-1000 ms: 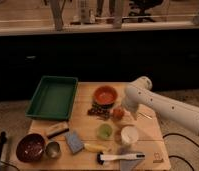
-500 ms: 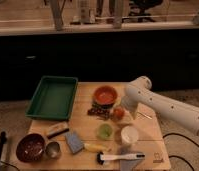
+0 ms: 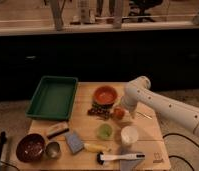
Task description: Place apple in paper cup
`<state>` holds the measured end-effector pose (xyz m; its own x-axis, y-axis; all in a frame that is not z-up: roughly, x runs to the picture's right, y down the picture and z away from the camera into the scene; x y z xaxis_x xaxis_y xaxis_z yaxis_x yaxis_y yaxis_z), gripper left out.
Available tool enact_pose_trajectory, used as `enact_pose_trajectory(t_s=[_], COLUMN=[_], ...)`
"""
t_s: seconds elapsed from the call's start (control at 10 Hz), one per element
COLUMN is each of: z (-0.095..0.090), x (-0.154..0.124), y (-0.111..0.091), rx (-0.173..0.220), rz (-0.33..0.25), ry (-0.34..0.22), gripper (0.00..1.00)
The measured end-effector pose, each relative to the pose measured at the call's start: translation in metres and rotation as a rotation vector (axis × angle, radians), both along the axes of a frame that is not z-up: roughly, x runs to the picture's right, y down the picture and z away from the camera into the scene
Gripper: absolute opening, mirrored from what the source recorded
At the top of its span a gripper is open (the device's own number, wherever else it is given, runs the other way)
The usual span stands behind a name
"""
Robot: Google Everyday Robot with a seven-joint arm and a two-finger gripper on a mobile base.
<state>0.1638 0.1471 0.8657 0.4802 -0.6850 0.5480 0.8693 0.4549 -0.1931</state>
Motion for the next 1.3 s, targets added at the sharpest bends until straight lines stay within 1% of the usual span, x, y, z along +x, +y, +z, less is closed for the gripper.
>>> enact_pose_trajectory(t_s=[0.1, 0.2, 0.3, 0.4, 0.5, 0.6, 0.8, 0.9, 1.1, 1.3], z=[0.003, 0.008, 0.011, 0.014, 0.017, 0.018, 0.019, 0.017, 0.011, 0.0], x=[-0.002, -0.003, -0.002, -0.003, -0.006, -0.006, -0.006, -0.005, -0.005, -0.005], y=[0.002, 0.002, 0.003, 0.003, 0.003, 0.002, -0.002, -0.005, -0.013, -0.026], rx=[-0.008, -0.012, -0.013, -0.017, -0.022, -0.022, -0.017, -0.014, -0.003, 0.014], rz=[-0.005, -0.007, -0.006, -0.008, -0.013, -0.014, -0.017, -0.019, -0.023, -0.027], ry=[-0.002, -0.007, -0.01, -0.015, -0.021, -0.025, -0.033, -0.037, -0.047, -0.076], gripper=[0.77, 0.65, 0.57, 0.46, 0.34, 0.26, 0.06, 0.01, 0.0, 0.0])
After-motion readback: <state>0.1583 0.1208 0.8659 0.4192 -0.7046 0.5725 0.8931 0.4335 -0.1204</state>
